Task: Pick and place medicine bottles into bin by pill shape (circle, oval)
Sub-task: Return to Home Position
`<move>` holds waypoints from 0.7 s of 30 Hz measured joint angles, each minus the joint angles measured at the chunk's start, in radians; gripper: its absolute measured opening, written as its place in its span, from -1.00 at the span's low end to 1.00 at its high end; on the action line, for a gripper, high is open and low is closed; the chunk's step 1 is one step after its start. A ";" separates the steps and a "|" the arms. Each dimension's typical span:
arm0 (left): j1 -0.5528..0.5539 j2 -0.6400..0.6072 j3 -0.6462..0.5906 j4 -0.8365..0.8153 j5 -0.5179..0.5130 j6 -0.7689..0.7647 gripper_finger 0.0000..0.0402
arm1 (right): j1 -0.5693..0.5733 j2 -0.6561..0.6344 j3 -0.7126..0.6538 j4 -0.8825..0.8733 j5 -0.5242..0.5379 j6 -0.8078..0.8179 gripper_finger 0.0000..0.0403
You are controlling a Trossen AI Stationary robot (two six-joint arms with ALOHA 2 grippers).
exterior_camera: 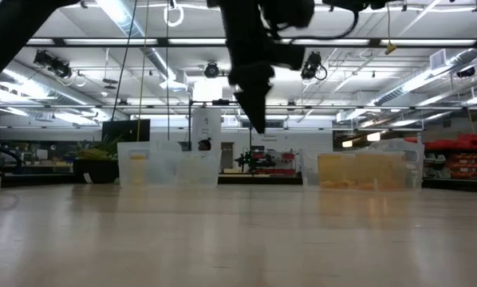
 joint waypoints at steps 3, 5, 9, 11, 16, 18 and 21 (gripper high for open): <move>-0.032 -0.035 0.002 -0.073 -0.030 -0.036 -0.14 | -0.041 0.000 0.000 -0.001 -0.053 0.006 0.12; -0.051 -0.053 0.001 -0.134 -0.047 -0.066 -0.16 | -0.070 0.000 0.000 -0.002 -0.091 0.017 0.11; -0.085 -0.108 0.001 -0.223 -0.082 -0.138 -0.17 | -0.129 0.000 0.000 -0.012 -0.161 0.033 0.11; -0.100 -0.130 0.002 -0.251 -0.090 -0.172 -0.17 | -0.154 0.000 0.000 -0.018 -0.191 0.042 0.11; -0.145 -0.190 0.001 -0.305 -0.114 -0.232 -0.17 | -0.198 0.000 0.000 -0.018 -0.241 0.057 0.10; -0.163 -0.207 0.001 -0.333 -0.135 -0.248 -0.17 | -0.209 0.000 0.000 -0.020 -0.245 0.063 0.10; -0.188 -0.236 0.000 -0.378 -0.182 -0.282 -0.17 | -0.212 0.000 -0.011 -0.009 -0.248 0.063 0.10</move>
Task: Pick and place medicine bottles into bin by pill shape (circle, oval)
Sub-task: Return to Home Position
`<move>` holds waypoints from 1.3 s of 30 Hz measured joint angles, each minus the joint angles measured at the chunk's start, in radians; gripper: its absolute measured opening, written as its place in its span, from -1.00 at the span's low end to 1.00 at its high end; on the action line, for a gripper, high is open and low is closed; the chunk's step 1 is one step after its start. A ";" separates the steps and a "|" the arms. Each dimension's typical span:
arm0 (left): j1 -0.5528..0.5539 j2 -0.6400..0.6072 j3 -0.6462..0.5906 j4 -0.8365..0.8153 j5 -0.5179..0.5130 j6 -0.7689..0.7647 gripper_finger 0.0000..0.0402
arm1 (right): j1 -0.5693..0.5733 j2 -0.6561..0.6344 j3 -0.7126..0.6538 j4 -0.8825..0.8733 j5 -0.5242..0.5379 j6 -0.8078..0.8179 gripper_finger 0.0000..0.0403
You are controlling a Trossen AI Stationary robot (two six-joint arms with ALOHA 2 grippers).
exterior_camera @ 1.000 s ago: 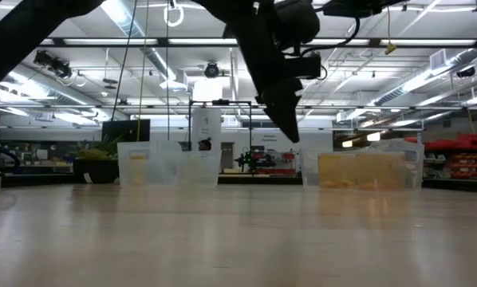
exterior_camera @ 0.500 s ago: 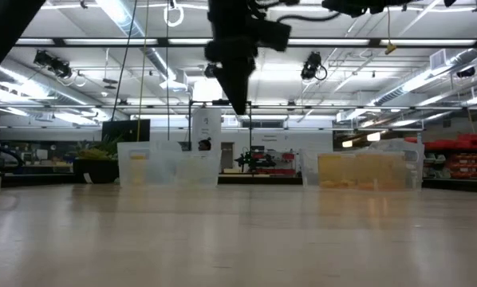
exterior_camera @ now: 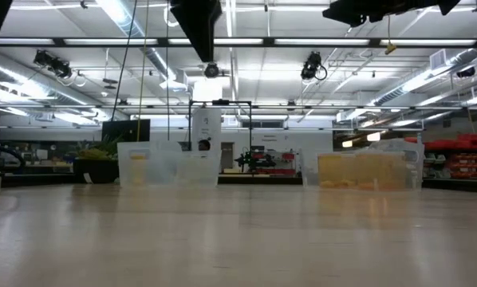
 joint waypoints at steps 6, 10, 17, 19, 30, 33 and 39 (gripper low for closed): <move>-0.039 -0.055 0.000 -0.058 -0.078 -0.030 -0.17 | -0.020 0.001 -0.015 0.009 -0.002 -0.009 0.10; -0.049 -0.114 0.000 -0.109 -0.139 -0.046 -0.17 | -0.040 0.001 -0.015 0.013 -0.028 -0.010 0.10; -0.050 -0.238 -0.005 -0.106 -0.186 -0.102 -0.20 | -0.096 0.001 -0.017 0.022 -0.116 -0.032 0.10; -0.058 -0.281 -0.049 -0.079 -0.205 -0.109 -0.20 | -0.114 0.000 -0.033 0.048 -0.134 -0.027 0.10; -0.070 -0.634 -0.664 0.305 -0.244 -0.131 -0.24 | -0.241 0.000 -0.085 0.090 -0.218 -0.007 0.10; -0.068 -0.725 -0.815 0.412 -0.244 -0.132 -0.27 | -0.250 0.000 -0.085 0.090 -0.287 -0.016 0.10; -0.076 -0.879 -1.036 0.590 -0.243 -0.137 -0.32 | -0.250 0.001 -0.085 0.083 -0.309 0.037 0.10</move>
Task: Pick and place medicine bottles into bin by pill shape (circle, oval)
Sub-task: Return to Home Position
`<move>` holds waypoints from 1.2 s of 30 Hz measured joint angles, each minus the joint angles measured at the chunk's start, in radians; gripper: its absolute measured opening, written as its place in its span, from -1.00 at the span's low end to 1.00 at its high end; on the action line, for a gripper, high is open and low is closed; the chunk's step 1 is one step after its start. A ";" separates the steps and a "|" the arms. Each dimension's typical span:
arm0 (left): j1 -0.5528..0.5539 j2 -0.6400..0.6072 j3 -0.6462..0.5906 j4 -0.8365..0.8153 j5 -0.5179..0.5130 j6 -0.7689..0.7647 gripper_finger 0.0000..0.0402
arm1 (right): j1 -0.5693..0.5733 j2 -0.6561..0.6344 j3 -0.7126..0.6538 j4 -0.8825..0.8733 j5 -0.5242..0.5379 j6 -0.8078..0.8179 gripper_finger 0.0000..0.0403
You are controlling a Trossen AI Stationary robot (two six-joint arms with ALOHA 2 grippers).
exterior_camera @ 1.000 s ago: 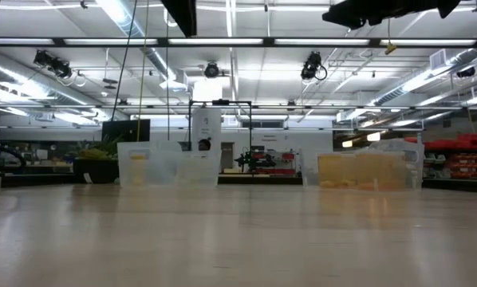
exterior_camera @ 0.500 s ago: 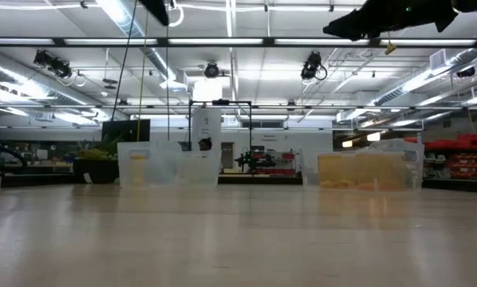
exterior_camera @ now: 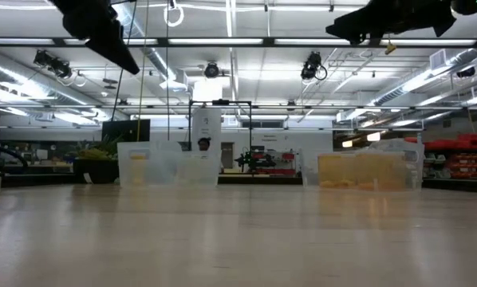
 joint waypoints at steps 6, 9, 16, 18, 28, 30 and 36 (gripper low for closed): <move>-0.057 -0.123 -0.182 0.222 0.000 0.004 -0.37 | 0.005 0.001 -0.090 0.006 0.000 0.059 0.10; -0.100 -0.169 -0.258 0.293 0.000 0.004 -0.39 | 0.005 -0.003 -0.177 0.081 -0.002 0.117 0.10; -0.236 -0.280 -0.376 0.426 -0.020 0.009 -0.45 | 0.010 -0.026 -0.400 0.356 -0.007 0.325 0.10; -0.277 -0.311 -0.422 0.496 -0.054 0.038 -0.47 | 0.020 -0.036 -0.459 0.422 0.010 0.381 0.10; -0.304 -0.425 -0.668 0.905 -0.102 0.254 -0.66 | 0.070 -0.122 -0.588 0.595 0.092 0.516 0.10; -0.289 -0.453 -0.672 0.907 -0.100 0.276 -0.75 | 0.069 -0.146 -0.577 0.585 0.086 0.527 0.10; -0.231 -0.579 -0.671 0.913 -0.034 0.374 -0.96 | 0.068 -0.235 -0.564 0.578 0.053 0.491 0.10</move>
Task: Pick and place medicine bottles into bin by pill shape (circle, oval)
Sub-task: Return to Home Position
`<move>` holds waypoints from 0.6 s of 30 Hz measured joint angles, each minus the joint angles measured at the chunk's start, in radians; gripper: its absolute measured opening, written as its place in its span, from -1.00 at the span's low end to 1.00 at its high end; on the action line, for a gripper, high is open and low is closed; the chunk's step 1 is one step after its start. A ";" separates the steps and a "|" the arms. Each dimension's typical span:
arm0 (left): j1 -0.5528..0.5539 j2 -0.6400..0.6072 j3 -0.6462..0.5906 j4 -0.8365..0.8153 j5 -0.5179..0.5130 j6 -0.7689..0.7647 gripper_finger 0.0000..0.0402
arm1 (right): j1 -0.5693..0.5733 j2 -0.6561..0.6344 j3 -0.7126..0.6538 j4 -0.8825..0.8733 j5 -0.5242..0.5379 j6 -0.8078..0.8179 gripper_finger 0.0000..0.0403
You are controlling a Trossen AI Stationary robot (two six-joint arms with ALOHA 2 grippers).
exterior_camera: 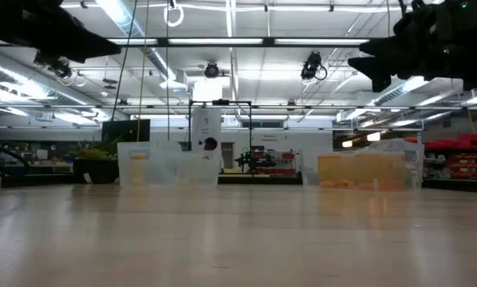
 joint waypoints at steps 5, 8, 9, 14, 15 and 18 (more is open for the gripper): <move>0.083 -0.104 0.000 -0.022 0.083 0.031 -0.95 | 0.000 -0.059 0.000 -0.085 0.000 -0.004 0.10; 0.139 -0.145 0.000 -0.062 0.172 0.032 -0.97 | 0.000 -0.080 0.000 -0.123 0.001 -0.007 0.10; 0.158 -0.153 0.000 -0.074 0.211 0.029 -0.97 | 0.000 -0.084 0.000 -0.125 0.001 -0.007 0.10; 0.230 -0.165 -0.027 -0.089 0.402 0.025 -0.94 | 0.000 -0.095 0.019 -0.124 0.016 -0.021 0.10; 0.241 -0.165 -0.037 -0.092 0.437 0.023 -0.94 | 0.000 -0.095 0.029 -0.123 0.018 -0.022 0.10; 0.267 -0.164 -0.074 -0.085 0.487 -0.003 -0.97 | 0.000 -0.095 0.054 -0.123 0.018 -0.022 0.10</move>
